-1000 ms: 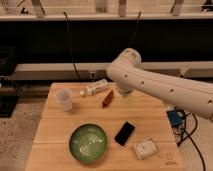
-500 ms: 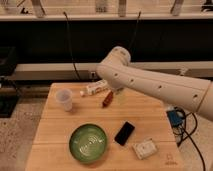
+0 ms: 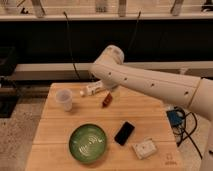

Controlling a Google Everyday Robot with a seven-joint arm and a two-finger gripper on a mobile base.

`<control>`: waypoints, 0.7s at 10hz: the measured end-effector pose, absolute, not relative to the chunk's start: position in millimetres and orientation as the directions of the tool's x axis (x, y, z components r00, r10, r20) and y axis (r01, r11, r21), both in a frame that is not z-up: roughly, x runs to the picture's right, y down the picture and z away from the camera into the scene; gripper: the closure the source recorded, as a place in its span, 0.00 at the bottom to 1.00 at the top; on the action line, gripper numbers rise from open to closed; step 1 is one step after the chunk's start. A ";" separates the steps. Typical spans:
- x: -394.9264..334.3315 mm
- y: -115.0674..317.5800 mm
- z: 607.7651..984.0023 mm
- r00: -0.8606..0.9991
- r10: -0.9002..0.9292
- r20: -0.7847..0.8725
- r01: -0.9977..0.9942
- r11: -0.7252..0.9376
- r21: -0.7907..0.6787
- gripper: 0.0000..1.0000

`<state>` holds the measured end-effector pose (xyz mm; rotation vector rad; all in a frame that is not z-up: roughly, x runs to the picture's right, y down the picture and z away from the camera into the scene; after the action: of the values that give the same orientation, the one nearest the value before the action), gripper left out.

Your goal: Place the ceramic cup in the ceramic bowl

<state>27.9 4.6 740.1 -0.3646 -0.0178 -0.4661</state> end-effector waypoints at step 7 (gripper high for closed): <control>-14.1 -9.4 751.4 0.841 -0.512 0.172 0.540 0.797 -0.271 0.20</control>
<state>-14.1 -9.4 751.4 -0.3178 -0.0914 -0.5659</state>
